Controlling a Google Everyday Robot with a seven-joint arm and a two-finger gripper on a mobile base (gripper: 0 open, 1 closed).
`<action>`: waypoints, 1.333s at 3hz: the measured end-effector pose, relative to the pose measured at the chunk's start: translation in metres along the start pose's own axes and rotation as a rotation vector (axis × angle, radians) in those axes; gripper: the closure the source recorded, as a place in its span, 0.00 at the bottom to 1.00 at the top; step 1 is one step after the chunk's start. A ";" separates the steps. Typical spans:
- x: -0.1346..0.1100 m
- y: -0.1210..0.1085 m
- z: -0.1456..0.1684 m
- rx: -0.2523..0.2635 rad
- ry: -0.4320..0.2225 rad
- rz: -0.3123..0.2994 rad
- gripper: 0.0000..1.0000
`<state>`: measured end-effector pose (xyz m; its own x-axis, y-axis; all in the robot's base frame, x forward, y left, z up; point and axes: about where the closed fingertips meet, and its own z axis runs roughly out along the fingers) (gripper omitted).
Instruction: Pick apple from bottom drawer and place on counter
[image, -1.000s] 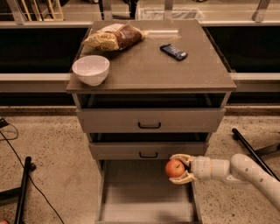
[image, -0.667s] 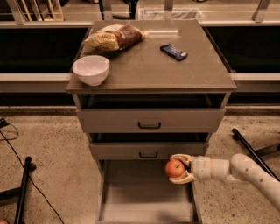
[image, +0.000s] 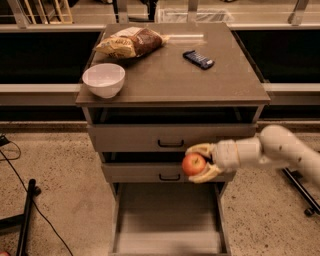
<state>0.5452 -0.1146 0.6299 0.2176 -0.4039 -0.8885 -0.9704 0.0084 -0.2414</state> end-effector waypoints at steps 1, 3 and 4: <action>-0.125 -0.043 -0.030 -0.075 0.034 -0.062 1.00; -0.233 -0.079 -0.087 -0.058 0.026 -0.178 1.00; -0.221 -0.107 -0.067 -0.020 0.010 -0.104 1.00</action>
Offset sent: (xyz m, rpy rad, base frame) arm 0.0143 0.0004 0.3652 -0.0630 -0.2107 0.1435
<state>0.5937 -0.0874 0.8783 0.3163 -0.4111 -0.8550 -0.9445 -0.0522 -0.3244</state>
